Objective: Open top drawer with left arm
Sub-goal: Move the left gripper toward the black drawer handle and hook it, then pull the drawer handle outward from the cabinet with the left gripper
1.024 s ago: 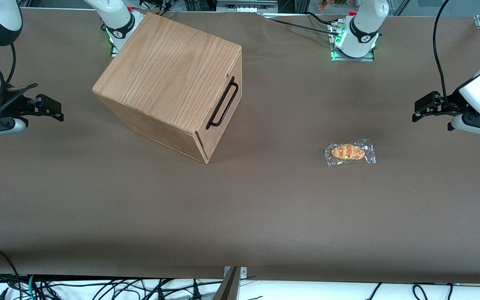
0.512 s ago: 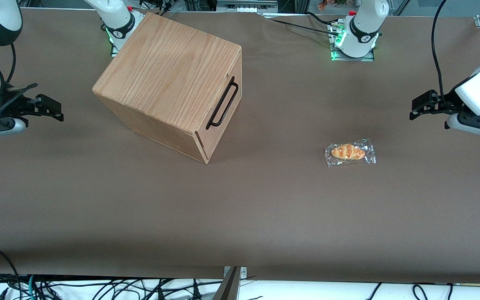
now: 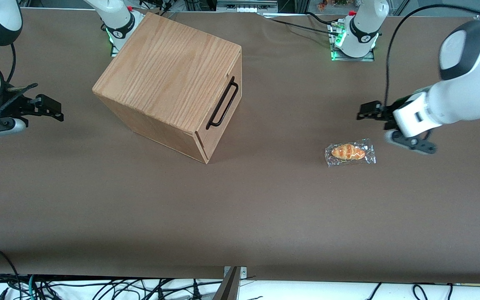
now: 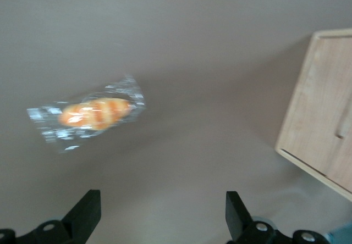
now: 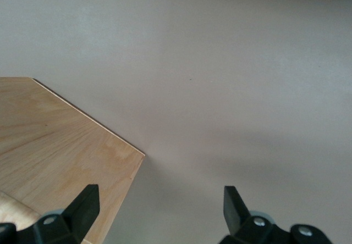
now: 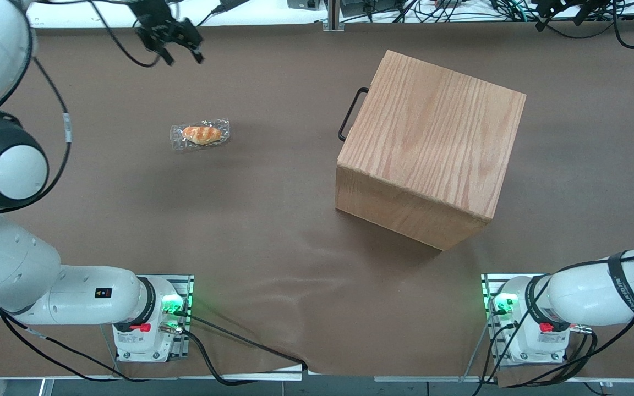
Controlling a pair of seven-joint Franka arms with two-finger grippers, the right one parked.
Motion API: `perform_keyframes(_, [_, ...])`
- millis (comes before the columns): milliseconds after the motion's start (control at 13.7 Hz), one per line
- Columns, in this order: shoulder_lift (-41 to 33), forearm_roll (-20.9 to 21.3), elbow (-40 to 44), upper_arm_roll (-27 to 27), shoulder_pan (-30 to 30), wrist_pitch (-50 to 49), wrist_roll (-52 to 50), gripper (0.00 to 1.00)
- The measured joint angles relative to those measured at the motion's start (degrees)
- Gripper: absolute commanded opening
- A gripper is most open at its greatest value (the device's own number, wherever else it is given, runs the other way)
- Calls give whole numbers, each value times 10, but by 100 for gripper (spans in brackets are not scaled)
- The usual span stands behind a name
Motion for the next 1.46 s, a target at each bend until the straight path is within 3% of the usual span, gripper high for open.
perform_keyframes(293, [47, -72, 12, -14, -99, 32, -21, 100])
perform_keyframes(732, [100, -82, 23, -16, -249, 205, -160, 100])
perform_keyframes(1024, [133, -83, 25, -15, -287, 256, -180, 100])
perform_keyframes(1463, [149, -83, 41, -15, -297, 262, -204, 100])
